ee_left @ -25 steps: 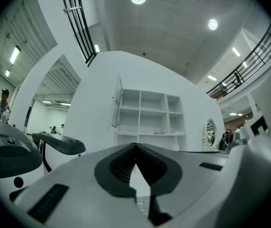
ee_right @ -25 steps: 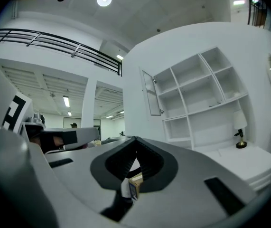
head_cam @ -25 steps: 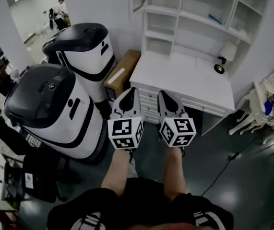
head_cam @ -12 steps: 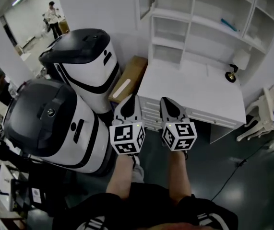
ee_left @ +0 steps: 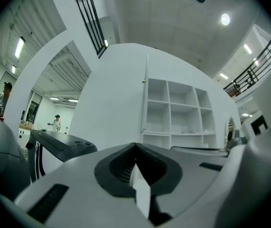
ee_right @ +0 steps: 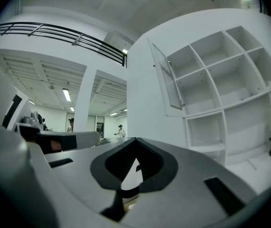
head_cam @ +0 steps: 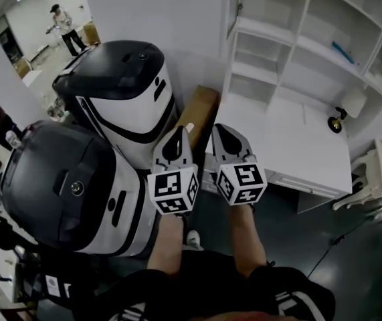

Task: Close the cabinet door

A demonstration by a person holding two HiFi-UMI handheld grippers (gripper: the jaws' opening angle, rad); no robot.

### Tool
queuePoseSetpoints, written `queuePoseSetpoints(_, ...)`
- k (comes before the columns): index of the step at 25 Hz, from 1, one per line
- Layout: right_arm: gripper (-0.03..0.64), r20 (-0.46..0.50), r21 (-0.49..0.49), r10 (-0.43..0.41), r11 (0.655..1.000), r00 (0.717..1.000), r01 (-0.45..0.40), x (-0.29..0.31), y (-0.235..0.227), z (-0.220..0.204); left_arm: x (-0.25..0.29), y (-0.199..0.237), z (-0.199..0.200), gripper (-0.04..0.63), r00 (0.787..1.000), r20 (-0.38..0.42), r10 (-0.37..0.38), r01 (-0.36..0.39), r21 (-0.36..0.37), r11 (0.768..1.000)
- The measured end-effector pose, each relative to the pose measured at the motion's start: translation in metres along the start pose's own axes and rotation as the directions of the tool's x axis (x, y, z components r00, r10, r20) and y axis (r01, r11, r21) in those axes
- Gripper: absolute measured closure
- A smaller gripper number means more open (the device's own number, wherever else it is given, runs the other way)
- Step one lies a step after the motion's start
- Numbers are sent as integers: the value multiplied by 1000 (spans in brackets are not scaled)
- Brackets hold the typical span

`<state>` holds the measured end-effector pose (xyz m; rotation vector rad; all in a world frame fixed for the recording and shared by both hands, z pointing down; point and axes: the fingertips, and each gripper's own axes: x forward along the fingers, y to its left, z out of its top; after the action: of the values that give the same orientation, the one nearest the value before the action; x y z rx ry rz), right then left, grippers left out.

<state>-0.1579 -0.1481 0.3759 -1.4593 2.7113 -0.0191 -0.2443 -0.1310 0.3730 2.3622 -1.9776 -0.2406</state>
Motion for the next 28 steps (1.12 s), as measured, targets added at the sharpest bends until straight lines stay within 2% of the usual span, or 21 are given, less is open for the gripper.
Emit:
queuePoseSetpoints(6,598,17,-49,-22,999,1000,23,37,5,7,17,29,1,584,1000,17,3,-2,-28,1000)
queuePoseSetpoints(13,597,59,-83,-75,993,995,80,53,-11,28,34,40,14,584,999,45,0,0,-17,1000)
queuePoseSetpoints(20,597,75,-76,-83,993,994,88,62,-38,40,65,12,20,584,997,44,-67,67,-13,998)
queuePoseSetpoints(28,597,123,-95,-107,988,987,119,79,-69,76,112,-13,59,584,985,115,-132,131,16,991)
